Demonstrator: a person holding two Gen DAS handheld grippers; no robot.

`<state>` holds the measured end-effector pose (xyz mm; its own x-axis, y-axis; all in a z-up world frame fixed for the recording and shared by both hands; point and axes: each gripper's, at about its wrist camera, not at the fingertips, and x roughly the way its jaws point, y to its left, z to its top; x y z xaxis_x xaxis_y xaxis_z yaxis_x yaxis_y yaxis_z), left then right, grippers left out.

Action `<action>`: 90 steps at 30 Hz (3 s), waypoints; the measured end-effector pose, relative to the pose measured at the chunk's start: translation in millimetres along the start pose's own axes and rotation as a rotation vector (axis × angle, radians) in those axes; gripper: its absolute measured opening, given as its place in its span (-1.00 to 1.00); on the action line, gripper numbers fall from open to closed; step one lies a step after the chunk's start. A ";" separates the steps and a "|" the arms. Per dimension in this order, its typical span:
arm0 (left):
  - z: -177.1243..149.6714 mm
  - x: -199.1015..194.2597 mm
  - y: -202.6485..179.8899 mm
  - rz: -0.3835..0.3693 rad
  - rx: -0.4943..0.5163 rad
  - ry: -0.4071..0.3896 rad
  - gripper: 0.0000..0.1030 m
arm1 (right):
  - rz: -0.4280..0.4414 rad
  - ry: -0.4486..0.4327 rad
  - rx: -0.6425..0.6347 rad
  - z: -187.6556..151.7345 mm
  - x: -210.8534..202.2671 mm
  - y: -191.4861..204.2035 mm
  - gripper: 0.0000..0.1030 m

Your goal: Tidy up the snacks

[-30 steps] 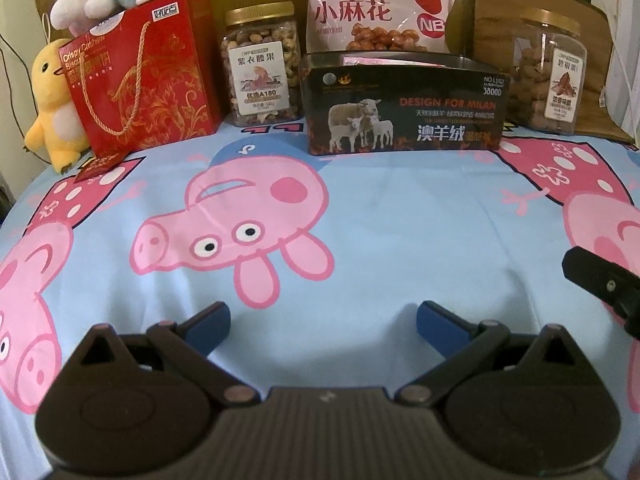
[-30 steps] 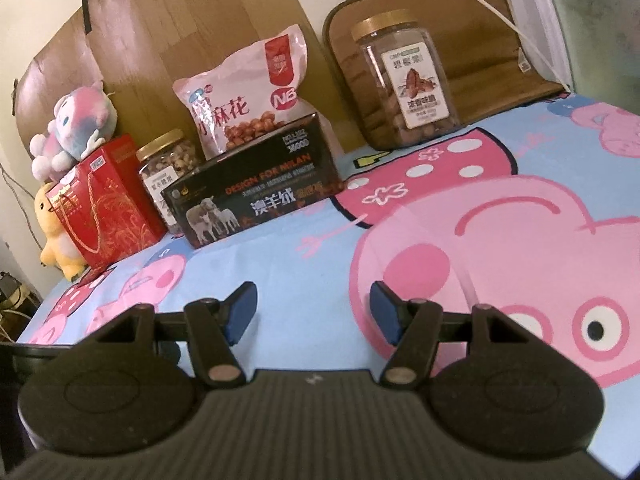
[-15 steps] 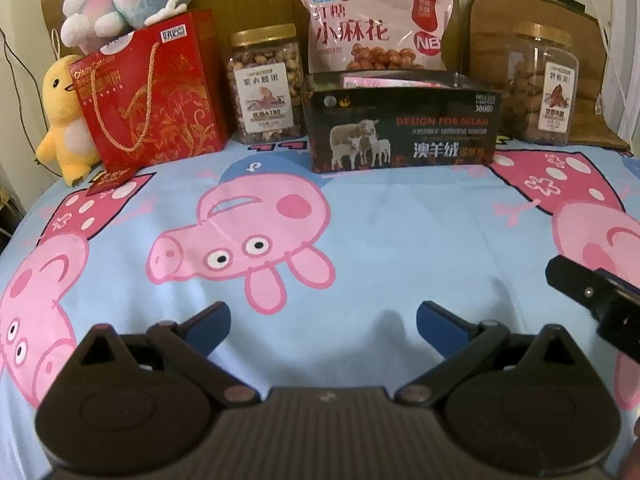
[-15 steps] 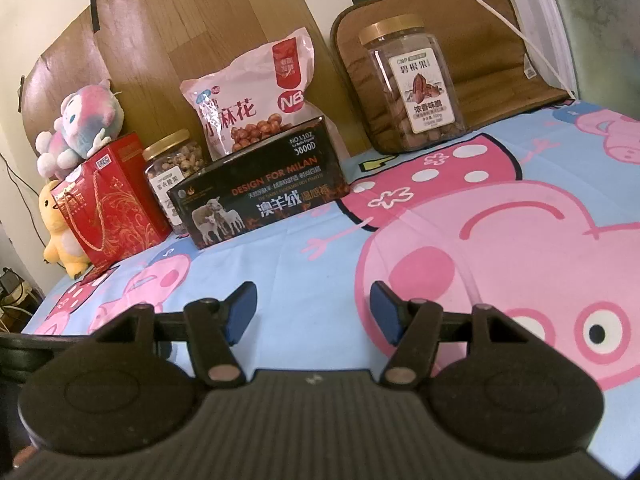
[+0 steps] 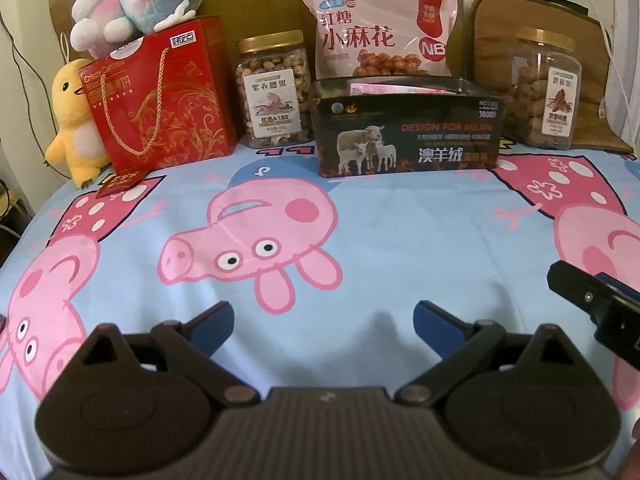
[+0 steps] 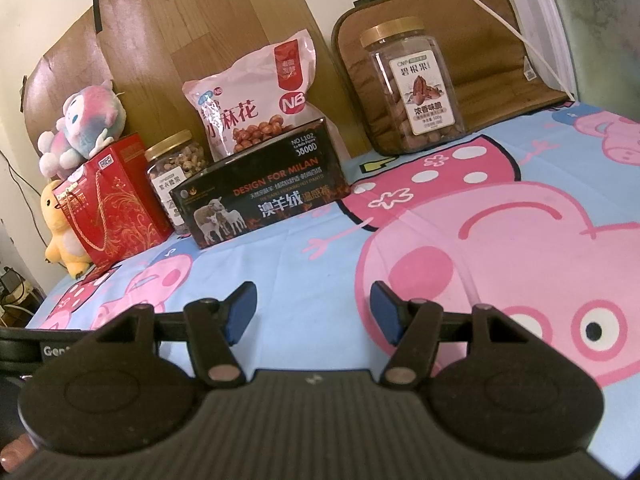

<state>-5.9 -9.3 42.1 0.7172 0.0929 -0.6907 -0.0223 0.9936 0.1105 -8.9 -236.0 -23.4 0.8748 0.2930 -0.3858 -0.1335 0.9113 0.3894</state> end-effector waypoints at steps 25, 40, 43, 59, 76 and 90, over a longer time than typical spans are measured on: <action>0.4 2.1 3.8 0.009 -0.010 0.006 0.93 | -0.002 -0.001 0.001 -0.1 -0.7 0.8 0.27; 1.1 1.3 10.7 0.013 -0.029 0.004 0.95 | 0.007 0.010 0.004 -0.4 -4.4 4.0 0.27; 0.6 1.2 12.6 0.018 -0.035 0.007 0.96 | 0.025 0.015 0.012 1.7 -7.3 5.1 0.27; -0.1 -11.0 21.4 0.064 -0.054 -0.056 1.00 | 0.082 0.014 -0.006 8.4 -20.0 17.6 0.38; -2.0 -14.0 19.0 0.124 -0.037 -0.038 1.00 | 0.114 0.016 0.006 11.1 -25.8 17.9 0.39; -2.4 -11.5 17.6 0.104 -0.051 0.019 1.00 | 0.134 0.011 0.015 12.3 -29.8 17.2 0.39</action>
<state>-16.2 7.3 50.3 0.6956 0.1966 -0.6910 -0.1317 0.9804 0.1463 -31.6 -232.7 5.2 0.8446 0.4148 -0.3386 -0.2417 0.8596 0.4501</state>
